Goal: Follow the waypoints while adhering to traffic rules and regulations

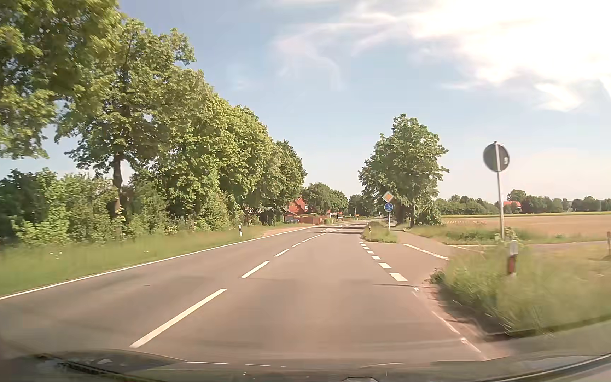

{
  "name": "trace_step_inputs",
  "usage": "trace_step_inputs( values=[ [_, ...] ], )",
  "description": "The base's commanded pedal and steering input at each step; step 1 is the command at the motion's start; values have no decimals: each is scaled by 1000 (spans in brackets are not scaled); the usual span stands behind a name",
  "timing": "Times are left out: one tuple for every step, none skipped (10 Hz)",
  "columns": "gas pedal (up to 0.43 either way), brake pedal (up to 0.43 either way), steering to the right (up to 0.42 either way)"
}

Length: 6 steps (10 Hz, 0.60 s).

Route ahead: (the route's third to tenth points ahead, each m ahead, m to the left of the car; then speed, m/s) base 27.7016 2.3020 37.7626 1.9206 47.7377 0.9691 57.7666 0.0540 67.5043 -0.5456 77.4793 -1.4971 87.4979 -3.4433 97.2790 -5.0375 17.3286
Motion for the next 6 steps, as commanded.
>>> trace_step_inputs(
  values=[
    [157,0,5],
    [157,0,5],
    [157,0,5],
    [157,0,5],
    [157,0,5],
    [157,0,5]
  ],
)
